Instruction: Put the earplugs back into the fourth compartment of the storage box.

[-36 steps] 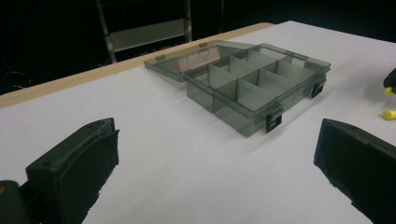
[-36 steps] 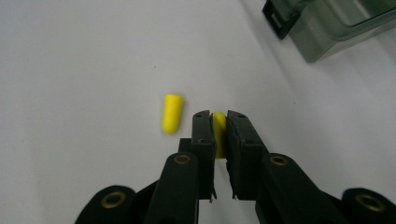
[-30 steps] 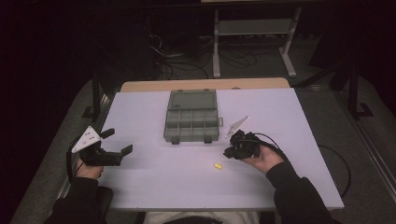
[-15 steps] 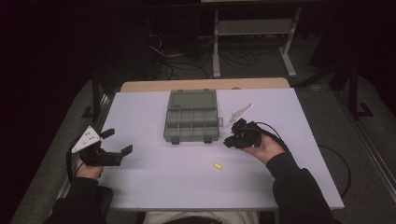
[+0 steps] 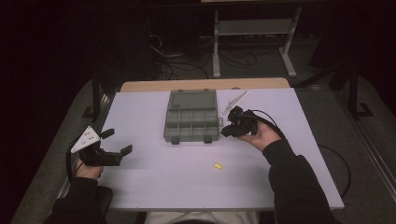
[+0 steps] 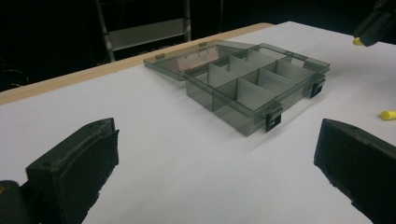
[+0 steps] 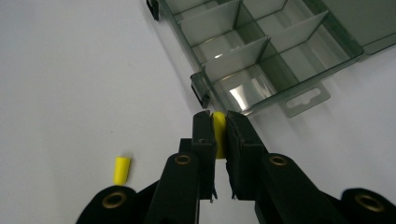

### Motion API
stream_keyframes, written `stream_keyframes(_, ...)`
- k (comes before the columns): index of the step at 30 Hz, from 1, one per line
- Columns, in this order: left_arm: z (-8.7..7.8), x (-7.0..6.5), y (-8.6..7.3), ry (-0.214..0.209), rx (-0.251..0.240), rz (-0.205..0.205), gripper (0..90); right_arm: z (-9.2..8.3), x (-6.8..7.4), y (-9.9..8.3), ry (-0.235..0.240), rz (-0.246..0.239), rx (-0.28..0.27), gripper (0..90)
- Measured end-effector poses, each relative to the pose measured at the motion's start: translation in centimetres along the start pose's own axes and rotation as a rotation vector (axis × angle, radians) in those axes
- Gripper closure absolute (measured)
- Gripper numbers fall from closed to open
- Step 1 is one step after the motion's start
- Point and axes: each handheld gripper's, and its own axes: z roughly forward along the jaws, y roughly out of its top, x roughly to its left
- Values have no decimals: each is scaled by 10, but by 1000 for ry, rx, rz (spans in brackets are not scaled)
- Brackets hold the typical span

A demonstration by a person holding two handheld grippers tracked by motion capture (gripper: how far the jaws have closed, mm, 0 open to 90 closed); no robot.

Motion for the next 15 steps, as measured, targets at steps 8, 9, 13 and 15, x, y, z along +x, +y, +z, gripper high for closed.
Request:
stream_keyframes(8,0,0,0,-4,3,0,0,-5,-9,17,-4,-15,1,814)
stream_keyframes(9,0,0,0,-5,2,0,0,-5,-10,19,-5,-14,3,814)
stream_keyframes(13,1,0,0,-4,2,-4,0,-4,-14,28,-3,-26,12,814)
stream_keyframes(15,1,0,0,-6,3,-3,0,-3,-15,34,-3,-27,17,813)
